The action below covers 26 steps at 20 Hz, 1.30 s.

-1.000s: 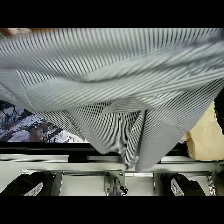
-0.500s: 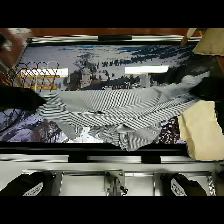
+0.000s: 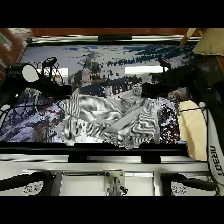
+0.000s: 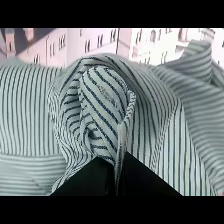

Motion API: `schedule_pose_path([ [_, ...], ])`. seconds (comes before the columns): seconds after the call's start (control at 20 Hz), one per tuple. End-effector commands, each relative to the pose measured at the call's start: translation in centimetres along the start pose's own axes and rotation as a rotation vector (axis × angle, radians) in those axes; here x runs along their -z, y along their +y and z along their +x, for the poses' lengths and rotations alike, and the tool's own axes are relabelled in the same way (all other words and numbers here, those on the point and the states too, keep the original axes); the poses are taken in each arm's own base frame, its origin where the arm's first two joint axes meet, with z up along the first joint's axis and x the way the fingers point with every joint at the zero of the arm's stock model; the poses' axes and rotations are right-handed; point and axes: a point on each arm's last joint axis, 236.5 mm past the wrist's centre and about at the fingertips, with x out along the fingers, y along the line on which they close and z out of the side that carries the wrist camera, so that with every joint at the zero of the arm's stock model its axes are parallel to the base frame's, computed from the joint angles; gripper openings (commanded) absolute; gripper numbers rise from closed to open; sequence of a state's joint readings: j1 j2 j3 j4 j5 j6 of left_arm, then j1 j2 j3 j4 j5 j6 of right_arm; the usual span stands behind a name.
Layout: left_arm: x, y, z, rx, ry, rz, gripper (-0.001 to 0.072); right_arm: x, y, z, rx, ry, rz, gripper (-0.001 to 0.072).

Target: Fold the shirts.

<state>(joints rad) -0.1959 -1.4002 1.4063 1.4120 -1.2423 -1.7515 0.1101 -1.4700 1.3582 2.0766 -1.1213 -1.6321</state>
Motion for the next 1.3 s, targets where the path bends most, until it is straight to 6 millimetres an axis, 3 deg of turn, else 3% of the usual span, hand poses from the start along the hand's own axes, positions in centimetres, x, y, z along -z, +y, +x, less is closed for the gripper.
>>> schedule_pose_path([
  [0.0, -2.4, 2.7, 2.4, 0.041, -0.037, -0.154, 0.0047, -4.1, -0.9, 4.3, 0.007, -0.157, 0.101, 0.0081],
  [0.15, -3.3, 0.7, 3.9, 0.175, -0.030, -0.249, 0.0077, -3.0, -0.4, 6.2, 0.004, -0.110, 0.131, 0.0081],
  [0.2, -3.2, 0.0, 4.5, 0.201, -0.014, -0.251, 0.0235, -2.5, 0.2, 6.6, 0.001, -0.095, 0.118, 0.0081],
  [0.25, -3.1, -0.4, 4.7, 0.219, -0.003, -0.260, 0.0444, -2.2, 0.8, 6.8, -0.002, -0.089, 0.103, 0.0081],
  [0.3, -3.1, -0.4, 4.4, 0.223, 0.002, -0.262, 0.0541, -2.0, 1.4, 6.8, -0.007, -0.086, 0.093, 0.0081],
  [0.4, -3.7, 0.1, 2.3, 0.226, 0.005, -0.227, 0.0542, -1.7, 2.0, 6.5, -0.016, -0.075, 0.088, 0.0081],
  [0.6, -5.2, 0.8, -5.8, 0.212, -0.006, -0.124, 0.0542, -0.7, 2.0, 5.2, 0.002, -0.040, 0.057, 0.0081],
  [0.75, -3.2, -0.2, -8.3, 0.168, 0.026, -0.084, 0.0542, -0.1, 1.9, 4.2, 0.026, -0.018, 0.028, 0.0081],
  [0.85, -0.4, -0.8, -6.8, 0.095, 0.102, -0.051, 0.0558, 0.1, 1.6, 3.6, 0.047, -0.015, 0.007, 0.0081],
  [0.9, 1.3, -1.0, -5.3, 0.047, 0.153, -0.049, 0.0665, 0.2, 1.5, 3.3, 0.056, -0.013, -0.002, 0.0081],
  [0.95, 3.0, -1.2, -3.5, 0.012, 0.200, -0.059, 0.0720, 0.4, 1.5, 3.1, 0.062, -0.009, -0.007, 0.0081],
  [1.1, 8.2, -2.9, 2.1, -0.020, 0.310, -0.104, 0.0720, 1.1, 1.0, 2.9, 0.084, 0.021, -0.021, 0.0081],
  [1.25, 11.5, -3.5, 5.5, -0.043, 0.350, -0.163, 0.0720, 1.6, 0.4, 2.8, 0.112, 0.043, -0.042, 0.0081],
])
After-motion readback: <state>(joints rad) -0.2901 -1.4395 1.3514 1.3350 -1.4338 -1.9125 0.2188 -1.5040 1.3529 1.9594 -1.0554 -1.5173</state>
